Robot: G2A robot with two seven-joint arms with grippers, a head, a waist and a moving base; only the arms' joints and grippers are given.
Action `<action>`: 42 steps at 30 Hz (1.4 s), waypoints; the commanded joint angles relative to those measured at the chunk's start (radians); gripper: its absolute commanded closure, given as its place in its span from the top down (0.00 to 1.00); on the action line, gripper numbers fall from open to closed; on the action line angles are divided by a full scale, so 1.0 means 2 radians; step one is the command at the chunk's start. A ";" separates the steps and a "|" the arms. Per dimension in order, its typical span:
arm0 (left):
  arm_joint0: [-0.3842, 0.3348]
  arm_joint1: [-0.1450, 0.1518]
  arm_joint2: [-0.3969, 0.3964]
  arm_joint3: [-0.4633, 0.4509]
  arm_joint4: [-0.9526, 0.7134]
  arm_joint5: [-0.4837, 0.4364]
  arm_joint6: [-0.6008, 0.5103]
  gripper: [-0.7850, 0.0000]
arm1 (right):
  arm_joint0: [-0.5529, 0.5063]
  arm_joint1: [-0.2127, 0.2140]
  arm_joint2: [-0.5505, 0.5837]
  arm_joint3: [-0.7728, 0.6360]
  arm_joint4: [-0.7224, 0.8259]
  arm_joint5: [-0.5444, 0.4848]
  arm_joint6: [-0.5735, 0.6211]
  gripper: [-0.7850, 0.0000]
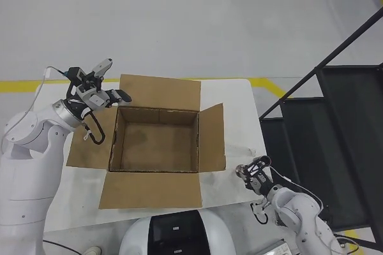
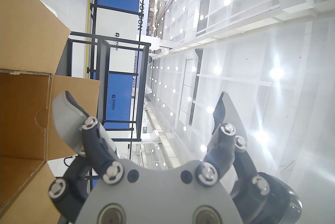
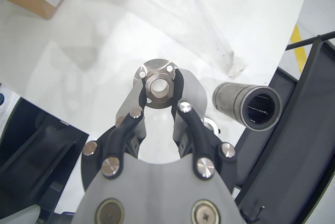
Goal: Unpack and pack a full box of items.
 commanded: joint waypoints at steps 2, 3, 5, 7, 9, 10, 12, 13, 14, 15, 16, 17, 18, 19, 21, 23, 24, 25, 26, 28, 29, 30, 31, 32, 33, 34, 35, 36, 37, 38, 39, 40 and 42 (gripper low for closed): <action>0.000 0.000 0.000 0.000 0.000 0.000 0.000 1.00 | -0.038 0.003 0.033 -0.047 0.019 -0.024 -0.019 0.00; 0.000 0.000 0.000 0.000 0.000 0.000 0.000 1.00 | -0.050 0.004 0.045 -0.062 0.030 -0.028 -0.028 0.00; 0.000 0.000 0.000 0.000 0.000 0.000 0.000 1.00 | -0.071 0.004 0.066 -0.089 0.055 -0.038 -0.049 0.00; 0.000 0.000 0.000 0.000 0.000 0.000 0.000 1.00 | -0.090 0.005 0.082 -0.115 0.082 -0.054 -0.074 0.00; 0.000 0.000 0.000 0.000 0.000 0.000 0.000 1.00 | -0.105 0.005 0.095 -0.138 0.102 -0.071 -0.096 0.00; 0.000 0.000 0.000 0.000 0.000 0.000 0.000 1.00 | -0.111 0.005 0.097 -0.150 0.110 -0.080 -0.107 0.00; 0.000 0.000 0.000 0.000 0.000 0.000 0.000 1.00 | -0.120 0.005 0.100 -0.168 0.120 -0.094 -0.124 0.00; 0.000 0.000 0.000 0.000 0.000 0.000 0.000 1.00 | -0.122 0.005 0.098 -0.176 0.122 -0.102 -0.130 0.00; 0.000 0.000 0.000 0.000 0.000 0.000 0.000 1.00 | -0.123 0.006 0.094 -0.184 0.124 -0.109 -0.134 0.00; 0.000 0.000 0.000 0.000 0.000 0.000 0.000 1.00 | -0.122 0.006 0.090 -0.191 0.120 -0.115 -0.134 0.00; 0.000 0.000 0.000 0.000 0.000 0.000 0.000 1.00 | -0.119 0.007 0.084 -0.198 0.111 -0.119 -0.133 0.00; 0.000 0.000 0.000 0.000 0.000 0.000 0.000 1.00 | -0.116 0.007 0.076 -0.202 0.104 -0.119 -0.133 0.00; 0.000 0.000 0.000 0.000 0.000 0.000 0.000 1.00 | -0.112 0.007 0.067 -0.205 0.099 -0.122 -0.134 0.00; 0.000 0.000 0.000 0.000 0.000 0.000 0.000 1.00 | -0.108 0.007 0.059 -0.206 0.095 -0.124 -0.135 0.00; 0.000 0.000 0.000 0.000 0.000 0.000 0.000 1.00 | -0.101 0.007 0.048 -0.204 0.087 -0.121 -0.135 0.00; 0.000 0.000 0.000 0.000 0.000 0.000 0.000 1.00 | -0.092 0.007 0.039 -0.200 0.082 -0.113 -0.137 0.00; 0.000 0.000 0.000 0.000 0.000 0.000 0.000 1.00 | -0.092 0.007 0.039 -0.200 0.082 -0.113 -0.137 0.00; 0.000 0.000 0.000 0.000 0.000 0.000 0.000 1.00 | -0.092 0.007 0.039 -0.200 0.082 -0.113 -0.137 0.00; 0.000 0.000 0.000 0.000 0.000 0.000 0.000 1.00 | -0.092 0.007 0.039 -0.200 0.082 -0.113 -0.137 0.00; 0.000 0.000 0.000 0.000 0.000 0.000 0.000 1.00 | -0.092 0.007 0.039 -0.200 0.082 -0.113 -0.137 0.00; 0.000 0.000 0.000 0.000 0.000 0.000 0.000 1.00 | -0.092 0.007 0.039 -0.200 0.082 -0.113 -0.137 0.00; 0.000 0.000 0.000 0.000 0.000 0.000 0.000 1.00 | -0.092 0.007 0.039 -0.200 0.082 -0.113 -0.137 0.00; 0.000 0.000 0.000 0.000 0.000 0.000 0.000 1.00 | -0.092 0.007 0.039 -0.200 0.082 -0.113 -0.137 0.00; 0.000 0.000 0.000 0.000 0.000 0.000 0.000 1.00 | -0.092 0.007 0.039 -0.200 0.082 -0.113 -0.137 0.00; 0.000 0.000 0.000 0.000 0.000 0.000 0.000 1.00 | -0.092 0.007 0.039 -0.200 0.082 -0.113 -0.137 0.00; 0.000 0.000 0.000 0.000 0.000 0.000 0.000 1.00 | -0.092 0.007 0.039 -0.200 0.082 -0.113 -0.137 0.00; 0.000 0.000 0.000 0.000 0.000 0.000 0.000 1.00 | -0.092 0.007 0.039 -0.200 0.082 -0.113 -0.137 0.00; 0.000 0.000 0.000 0.000 0.000 0.000 0.000 1.00 | -0.092 0.007 0.039 -0.200 0.082 -0.113 -0.137 0.00; 0.000 0.000 0.000 0.000 0.000 0.000 0.000 1.00 | -0.092 0.007 0.039 -0.200 0.082 -0.113 -0.137 0.00; 0.000 0.000 0.000 0.000 0.000 0.000 0.000 1.00 | -0.092 0.007 0.039 -0.200 0.082 -0.113 -0.137 0.00; 0.000 0.000 0.000 0.000 0.000 0.000 0.000 1.00 | -0.092 0.007 0.039 -0.200 0.082 -0.113 -0.137 0.00; 0.000 0.000 0.000 0.000 0.000 0.000 0.000 1.00 | -0.091 0.007 0.039 -0.198 0.083 -0.111 -0.137 0.00; 0.000 0.000 0.000 0.000 0.000 0.000 0.000 1.00 | -0.082 0.007 0.029 -0.189 0.097 -0.105 -0.143 0.00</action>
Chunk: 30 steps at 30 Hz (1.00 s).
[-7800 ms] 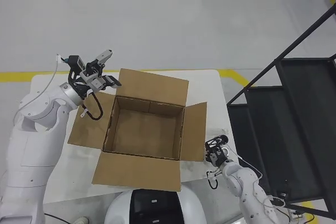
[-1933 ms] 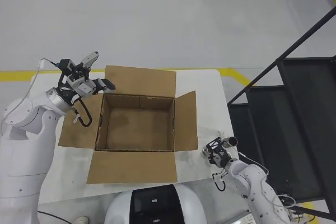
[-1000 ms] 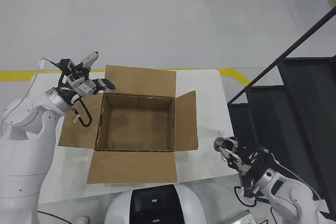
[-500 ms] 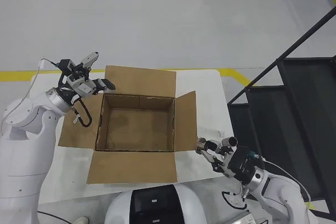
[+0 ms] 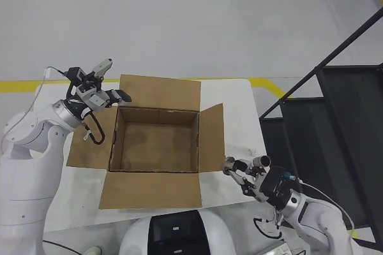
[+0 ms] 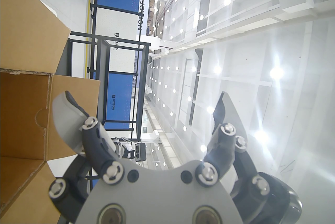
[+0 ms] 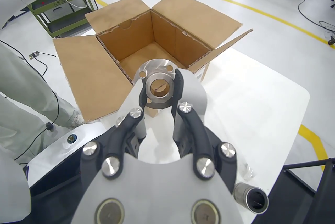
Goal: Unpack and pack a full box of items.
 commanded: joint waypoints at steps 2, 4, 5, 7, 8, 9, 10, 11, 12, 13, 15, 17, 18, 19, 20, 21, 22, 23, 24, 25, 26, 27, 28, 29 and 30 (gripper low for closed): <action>0.000 0.000 0.000 0.000 0.000 0.000 0.000 1.00 | 0.026 0.000 -0.020 0.009 0.010 0.000 -0.008 0.00; 0.000 0.000 0.000 0.000 0.000 0.000 0.000 1.00 | 0.055 0.000 -0.041 0.009 0.008 -0.007 -0.008 0.00; 0.000 0.000 0.000 0.000 0.000 0.000 0.000 1.00 | 0.073 0.000 -0.054 0.009 0.008 -0.009 -0.008 0.00; 0.000 0.000 0.000 0.000 0.000 0.000 0.000 1.00 | 0.109 0.000 -0.083 0.012 0.012 -0.010 -0.002 0.00; 0.000 0.000 0.000 0.000 0.000 0.000 0.000 1.00 | 0.128 -0.001 -0.100 0.015 0.013 -0.012 0.004 0.00; 0.000 0.000 0.000 0.000 0.000 0.000 0.000 1.00 | 0.145 -0.001 -0.116 0.020 0.015 -0.011 0.011 0.00; 0.000 0.000 0.000 0.000 0.000 0.000 0.000 1.00 | 0.162 -0.002 -0.130 0.028 0.014 -0.003 0.020 0.00; 0.000 0.000 0.000 0.000 0.000 0.000 0.000 1.00 | 0.179 -0.003 -0.145 0.037 0.008 0.002 0.032 0.00; 0.000 0.000 0.000 0.000 0.000 0.000 0.000 1.00 | 0.195 -0.004 -0.159 0.047 0.000 0.009 0.044 0.00; 0.000 0.000 0.000 0.000 0.000 0.000 0.000 1.00 | 0.209 -0.005 -0.171 0.060 -0.005 0.022 0.054 0.00; 0.000 0.000 0.000 0.000 0.000 0.000 0.000 1.00 | 0.236 -0.008 -0.196 0.080 -0.018 0.043 0.075 0.00; 0.000 0.000 0.000 0.000 0.000 0.000 0.000 1.00 | 0.257 -0.010 -0.219 0.093 -0.025 0.065 0.091 0.00; 0.000 0.000 0.000 0.000 0.000 0.000 0.000 1.00 | 0.266 -0.011 -0.229 0.098 -0.029 0.071 0.101 0.00; 0.000 0.000 0.000 0.000 0.000 0.000 0.000 1.00 | 0.274 -0.012 -0.236 0.103 -0.038 0.080 0.115 0.00; 0.000 0.000 0.000 0.000 0.000 0.000 0.000 1.00 | 0.279 -0.013 -0.244 0.106 -0.043 0.091 0.126 0.00; 0.000 0.000 0.000 0.000 0.000 0.000 0.000 1.00 | 0.284 -0.014 -0.250 0.109 -0.045 0.099 0.133 0.00; 0.000 0.000 0.000 0.000 0.000 0.000 0.000 1.00 | 0.287 -0.014 -0.254 0.113 -0.049 0.109 0.141 0.00; 0.000 0.000 0.000 0.000 0.000 0.000 0.000 1.00 | 0.290 -0.015 -0.259 0.116 -0.055 0.116 0.151 0.25; 0.000 0.000 0.000 0.000 0.000 0.000 0.000 1.00 | 0.292 -0.015 -0.264 0.118 -0.057 0.119 0.159 0.65; 0.000 0.000 0.000 0.000 0.000 0.000 0.000 1.00 | 0.293 -0.015 -0.270 0.121 -0.055 0.120 0.165 1.00; 0.000 0.000 0.000 0.000 0.000 0.000 0.000 1.00 | 0.295 -0.016 -0.274 0.123 -0.054 0.122 0.171 1.00; 0.000 0.000 0.000 0.000 0.000 0.000 0.000 1.00 | 0.299 -0.016 -0.280 0.124 -0.060 0.121 0.177 1.00; 0.000 0.000 0.000 0.000 0.000 0.000 0.000 1.00 | 0.302 -0.016 -0.285 0.124 -0.061 0.122 0.175 1.00; 0.000 0.000 0.000 0.000 0.000 0.000 0.000 1.00 | 0.304 -0.017 -0.289 0.125 -0.054 0.126 0.168 1.00; 0.000 0.000 0.000 0.000 0.000 0.000 0.000 1.00 | 0.307 -0.018 -0.293 0.125 -0.053 0.128 0.164 1.00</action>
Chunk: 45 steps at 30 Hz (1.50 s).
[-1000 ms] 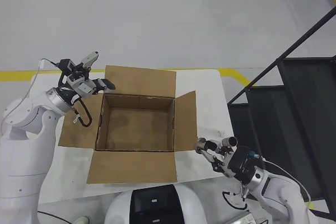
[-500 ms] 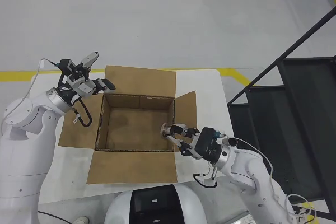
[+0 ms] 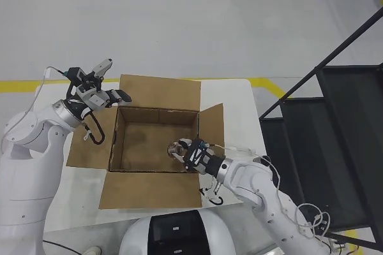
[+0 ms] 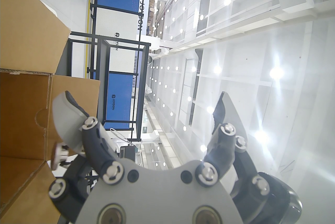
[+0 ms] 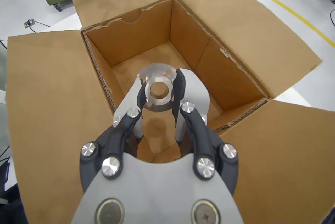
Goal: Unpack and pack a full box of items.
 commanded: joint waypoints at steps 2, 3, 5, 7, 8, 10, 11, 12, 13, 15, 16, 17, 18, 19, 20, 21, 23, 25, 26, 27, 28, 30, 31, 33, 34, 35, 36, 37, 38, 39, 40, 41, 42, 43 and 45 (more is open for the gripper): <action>0.000 0.000 0.000 0.000 0.000 0.000 0.000 1.00 | 0.006 -0.001 -0.007 -0.003 0.004 0.007 -0.017 1.00; 0.000 0.000 0.000 0.000 0.000 0.000 0.000 1.00 | 0.007 -0.001 -0.007 -0.007 0.006 0.007 -0.027 1.00; 0.000 0.000 0.000 0.000 0.000 0.000 0.000 1.00 | 0.006 -0.001 -0.003 -0.019 0.016 0.001 -0.054 1.00; 0.000 0.000 0.000 0.000 0.000 0.000 0.000 1.00 | -0.001 0.000 0.012 -0.034 0.040 -0.007 -0.098 1.00; 0.000 0.000 0.000 0.000 0.000 0.000 0.000 1.00 | -0.008 0.001 0.023 -0.043 0.047 -0.010 -0.118 1.00; 0.000 0.000 0.000 0.000 0.000 0.000 0.000 1.00 | -0.026 0.004 0.053 -0.063 0.060 -0.011 -0.152 1.00; 0.000 0.000 0.000 0.000 0.000 0.000 0.000 1.00 | -0.037 0.006 0.070 -0.073 0.066 -0.010 -0.167 1.00; 0.000 0.000 0.000 0.000 0.000 0.000 0.000 1.00 | -0.049 0.008 0.088 -0.082 0.069 -0.010 -0.179 1.00; 0.000 0.000 0.000 0.000 0.000 0.000 0.000 1.00 | -0.062 0.010 0.106 -0.090 0.070 -0.009 -0.188 1.00; 0.000 0.000 0.000 0.000 0.000 0.000 0.000 1.00 | -0.091 0.013 0.143 -0.103 0.076 -0.007 -0.199 1.00; 0.000 0.000 0.000 0.000 0.000 0.000 0.000 1.00 | -0.106 0.014 0.161 -0.106 0.077 -0.005 -0.198 1.00; 0.000 0.000 0.000 0.000 0.000 0.000 0.000 1.00 | -0.122 0.016 0.178 -0.108 0.078 -0.002 -0.194 1.00; 0.000 0.000 0.000 0.000 0.000 0.000 0.000 1.00 | -0.137 0.017 0.194 -0.109 0.081 0.002 -0.192 1.00; 0.000 0.000 0.000 0.000 0.000 0.000 0.000 1.00 | -0.152 0.018 0.209 -0.107 0.084 0.006 -0.190 1.00; 0.000 0.000 0.000 0.000 0.000 0.000 0.000 1.00 | -0.167 0.018 0.224 -0.104 0.084 0.011 -0.185 1.00; 0.000 0.000 0.000 0.000 0.000 0.000 0.000 1.00 | -0.182 0.019 0.237 -0.101 0.087 0.015 -0.180 1.00; 0.000 0.000 0.000 0.000 0.000 0.000 0.000 1.00 | -0.208 0.020 0.258 -0.091 0.094 0.021 -0.175 1.00; 0.000 0.000 0.000 0.000 0.000 0.000 0.000 1.00 | -0.230 0.020 0.274 -0.079 0.099 0.025 -0.175 1.00; 0.000 0.000 0.000 0.000 0.000 0.000 0.000 1.00 | -0.240 0.020 0.280 -0.073 0.099 0.024 -0.174 1.00; 0.000 0.000 0.000 0.000 0.000 0.000 0.000 1.00 | -0.248 0.020 0.285 -0.069 0.096 0.024 -0.173 1.00; 0.000 0.000 0.000 0.000 0.000 0.000 0.000 1.00 | -0.255 0.020 0.288 -0.065 0.097 0.026 -0.176 1.00; 0.000 0.000 0.000 0.000 0.000 0.000 0.000 1.00 | -0.269 0.020 0.290 -0.056 0.092 0.025 -0.176 1.00; 0.000 0.000 0.000 0.000 0.000 0.000 0.000 1.00 | -0.274 0.020 0.291 -0.051 0.088 0.028 -0.174 1.00; 0.000 0.000 0.000 0.000 0.000 0.000 0.000 1.00 | -0.282 0.020 0.288 -0.041 0.079 0.030 -0.168 1.00; 0.000 0.000 0.000 0.000 0.000 0.000 0.000 1.00 | -0.285 0.020 0.287 -0.035 0.071 0.032 -0.161 1.00; 0.000 0.000 0.000 0.000 0.000 0.000 0.000 1.00 | -0.286 0.020 0.284 -0.029 0.066 0.033 -0.155 1.00; 0.000 0.000 0.000 0.000 0.000 0.000 0.000 1.00 | -0.288 0.020 0.280 -0.021 0.066 0.033 -0.150 1.00; 0.000 0.000 0.000 0.000 0.000 0.000 0.000 1.00 | -0.288 0.021 0.278 -0.012 0.061 0.032 -0.143 1.00; 0.000 0.000 0.000 0.000 0.000 0.000 0.000 1.00 | -0.287 0.021 0.276 -0.002 0.053 0.033 -0.135 1.00; 0.000 0.000 0.000 0.000 0.000 0.000 0.000 1.00 | -0.285 0.021 0.272 0.009 0.052 0.031 -0.131 1.00; 0.000 0.000 0.000 0.000 0.000 0.000 0.000 1.00 | -0.283 0.021 0.270 0.019 0.047 0.030 -0.127 1.00; 0.000 0.000 0.000 0.000 0.000 0.000 0.000 1.00 | -0.281 0.022 0.267 0.028 0.039 0.029 -0.121 1.00; 0.000 0.000 0.000 0.000 0.000 0.000 0.000 1.00 | -0.280 0.022 0.265 0.036 0.035 0.029 -0.118 1.00; 0.000 0.000 0.000 0.000 0.000 0.000 0.000 1.00 | -0.279 0.022 0.263 0.044 0.037 0.030 -0.119 1.00; 0.000 0.000 0.000 0.000 0.000 0.000 0.000 1.00 | -0.277 0.022 0.261 0.062 0.034 0.036 -0.117 1.00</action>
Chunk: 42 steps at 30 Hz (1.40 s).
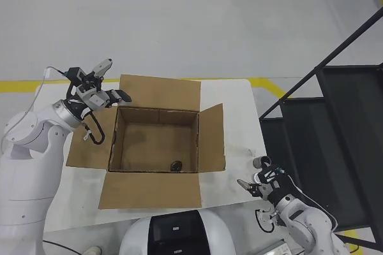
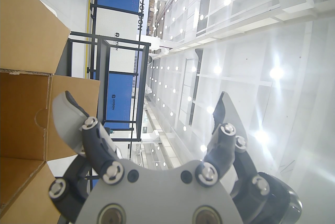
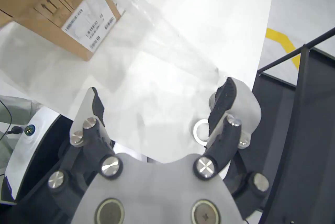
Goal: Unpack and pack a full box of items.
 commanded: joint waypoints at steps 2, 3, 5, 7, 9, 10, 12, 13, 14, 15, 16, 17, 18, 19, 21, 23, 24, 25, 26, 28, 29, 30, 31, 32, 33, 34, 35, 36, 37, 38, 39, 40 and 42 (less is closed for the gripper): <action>0.000 0.000 0.000 0.000 0.000 0.000 0.000 1.00 | 0.003 -0.001 -0.003 0.023 0.008 0.009 -0.007 1.00; 0.000 0.000 0.000 0.000 0.000 0.000 0.000 1.00 | 0.004 -0.001 -0.004 0.029 0.010 0.011 -0.009 1.00; 0.000 0.000 0.000 0.000 0.000 0.000 0.000 1.00 | 0.008 -0.002 -0.005 0.041 0.028 0.017 -0.019 1.00; 0.000 0.000 0.000 0.000 0.000 0.000 0.000 1.00 | 0.012 -0.003 -0.005 0.054 0.039 0.027 -0.023 1.00; 0.000 0.000 0.000 0.000 0.000 0.000 0.000 1.00 | 0.018 -0.004 -0.004 0.066 0.058 0.037 -0.027 0.76; 0.000 0.000 0.000 0.000 0.000 0.000 0.000 1.00 | 0.021 -0.005 -0.003 0.071 0.064 0.042 -0.028 0.49; 0.000 0.000 0.000 0.000 0.000 0.000 0.000 1.00 | 0.025 -0.005 0.000 0.080 0.068 0.054 -0.029 0.45; 0.000 0.000 0.000 0.000 0.000 0.000 0.000 1.00 | 0.027 -0.005 0.002 0.084 0.073 0.059 -0.031 0.43; 0.000 0.000 0.000 0.000 0.000 0.000 0.000 1.00 | 0.028 -0.006 0.004 0.089 0.074 0.065 -0.031 0.42; 0.000 0.000 0.000 0.000 0.000 0.000 0.000 1.00 | 0.029 -0.006 0.005 0.093 0.075 0.070 -0.030 0.41; 0.000 0.000 0.000 0.000 0.000 0.000 0.000 1.00 | 0.030 -0.006 0.006 0.097 0.080 0.073 -0.030 0.38; 0.000 0.000 0.000 0.000 0.000 0.000 0.000 1.00 | 0.032 -0.006 0.007 0.103 0.082 0.076 -0.030 0.37; 0.000 0.000 0.000 0.000 0.000 0.000 0.000 1.00 | 0.034 -0.006 0.007 0.108 0.084 0.078 -0.028 0.35; 0.000 0.000 0.000 0.000 0.000 0.000 0.000 1.00 | 0.035 -0.007 0.007 0.112 0.090 0.079 -0.028 0.33; 0.000 0.000 0.000 0.000 0.000 0.000 0.000 1.00 | 0.038 -0.007 0.007 0.121 0.095 0.079 -0.027 0.35; 0.000 0.000 0.000 0.000 0.000 0.000 0.000 1.00 | 0.041 -0.007 0.007 0.131 0.097 0.077 -0.026 0.35; 0.000 0.000 0.000 0.000 0.000 0.000 0.000 1.00 | 0.043 -0.007 0.006 0.136 0.098 0.076 -0.024 0.35; 0.000 0.000 0.000 0.000 0.000 0.000 0.000 1.00 | 0.046 -0.007 0.007 0.143 0.096 0.073 -0.023 0.36; 0.000 0.000 0.000 0.000 0.000 0.000 0.000 1.00 | 0.050 -0.006 0.007 0.152 0.095 0.069 -0.022 0.35; 0.000 0.000 0.000 0.000 0.000 0.000 0.000 1.00 | 0.059 -0.006 0.006 0.168 0.093 0.063 -0.024 0.36; 0.000 0.000 0.000 0.000 0.000 0.000 0.000 1.00 | 0.063 -0.006 0.004 0.176 0.092 0.061 -0.024 0.36; 0.000 0.000 0.000 0.000 0.000 0.000 0.000 1.00 | 0.068 -0.006 0.003 0.183 0.089 0.059 -0.024 0.36; 0.000 0.000 0.000 0.000 0.000 0.000 0.000 1.00 | 0.073 -0.005 0.001 0.190 0.087 0.058 -0.025 0.36; 0.000 0.000 0.000 0.000 0.000 0.000 0.000 1.00 | 0.078 -0.006 -0.001 0.197 0.086 0.057 -0.026 0.36; 0.000 0.000 0.000 0.000 0.000 0.000 0.000 1.00 | 0.082 -0.005 -0.002 0.203 0.084 0.057 -0.026 0.36; 0.000 0.000 0.000 0.000 0.000 0.000 0.000 1.00 | 0.086 -0.006 -0.004 0.208 0.083 0.056 -0.026 0.36; 0.000 0.000 0.000 0.000 0.000 0.000 0.000 1.00 | 0.091 -0.006 -0.005 0.214 0.082 0.056 -0.027 0.36; 0.000 0.000 0.000 0.000 0.000 0.000 0.000 1.00 | 0.096 -0.006 -0.007 0.221 0.081 0.055 -0.028 0.36; 0.000 0.000 0.000 0.000 0.000 0.000 0.000 1.00 | 0.101 -0.006 -0.009 0.227 0.080 0.054 -0.030 0.36; 0.000 0.000 0.000 0.000 0.000 0.000 0.000 1.00 | 0.106 -0.006 -0.011 0.233 0.078 0.054 -0.030 0.36; 0.000 0.000 0.000 0.000 0.000 0.000 0.000 1.00 | 0.111 -0.006 -0.012 0.239 0.076 0.053 -0.030 0.35; 0.000 0.000 0.000 0.000 0.000 0.000 0.000 1.00 | 0.115 -0.006 -0.014 0.245 0.075 0.053 -0.030 0.34; 0.000 0.000 0.000 0.000 0.000 0.000 0.000 1.00 | 0.123 -0.006 -0.017 0.257 0.073 0.051 -0.030 0.30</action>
